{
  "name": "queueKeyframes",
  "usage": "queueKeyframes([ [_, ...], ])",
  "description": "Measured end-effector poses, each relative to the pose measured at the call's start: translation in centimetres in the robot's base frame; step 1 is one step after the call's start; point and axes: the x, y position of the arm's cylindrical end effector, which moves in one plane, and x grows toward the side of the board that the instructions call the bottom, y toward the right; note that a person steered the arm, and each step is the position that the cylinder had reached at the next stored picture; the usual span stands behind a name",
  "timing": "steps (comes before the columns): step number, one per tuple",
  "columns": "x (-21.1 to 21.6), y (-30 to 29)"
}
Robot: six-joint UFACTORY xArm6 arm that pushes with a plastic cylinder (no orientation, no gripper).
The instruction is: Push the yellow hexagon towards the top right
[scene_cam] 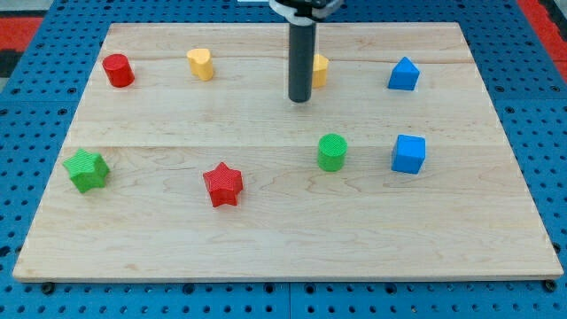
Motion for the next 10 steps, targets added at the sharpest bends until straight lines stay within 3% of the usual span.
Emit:
queueKeyframes([
  [4, -6.4, 11.1],
  [5, -2.5, 6.3],
  [6, -1.8, 1.3],
  [7, -4.9, 2.2],
  [10, -9.5, 12.5],
])
